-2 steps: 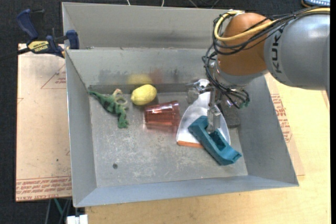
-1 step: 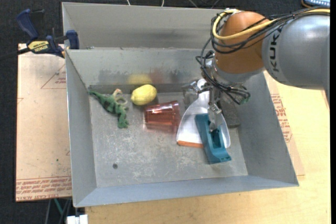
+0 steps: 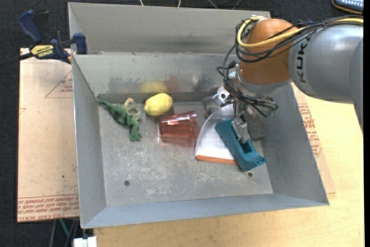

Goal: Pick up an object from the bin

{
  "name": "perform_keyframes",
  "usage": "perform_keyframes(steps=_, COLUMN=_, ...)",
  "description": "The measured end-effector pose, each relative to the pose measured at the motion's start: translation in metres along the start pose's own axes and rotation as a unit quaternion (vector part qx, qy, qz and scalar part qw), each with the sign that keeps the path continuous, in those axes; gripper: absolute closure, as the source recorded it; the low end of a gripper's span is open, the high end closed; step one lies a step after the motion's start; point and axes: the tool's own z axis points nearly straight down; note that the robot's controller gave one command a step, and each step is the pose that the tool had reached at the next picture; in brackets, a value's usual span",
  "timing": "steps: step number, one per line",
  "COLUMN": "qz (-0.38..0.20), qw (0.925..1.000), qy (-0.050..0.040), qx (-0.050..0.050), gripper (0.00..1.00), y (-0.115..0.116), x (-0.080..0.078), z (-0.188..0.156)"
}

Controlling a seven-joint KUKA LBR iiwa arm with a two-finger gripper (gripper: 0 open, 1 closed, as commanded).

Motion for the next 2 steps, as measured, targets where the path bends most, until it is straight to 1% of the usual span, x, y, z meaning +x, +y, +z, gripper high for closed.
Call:
perform_keyframes(steps=1, qz=-0.036, qw=0.9993, qy=-0.0052, qx=0.006, gripper=1.0, y=0.0106, x=-0.0125, z=-0.0039)
perform_keyframes(steps=2, qz=-0.036, qw=0.9993, qy=-0.0053, qx=0.006, gripper=1.0, y=0.0105, x=-0.0124, z=-0.0039)
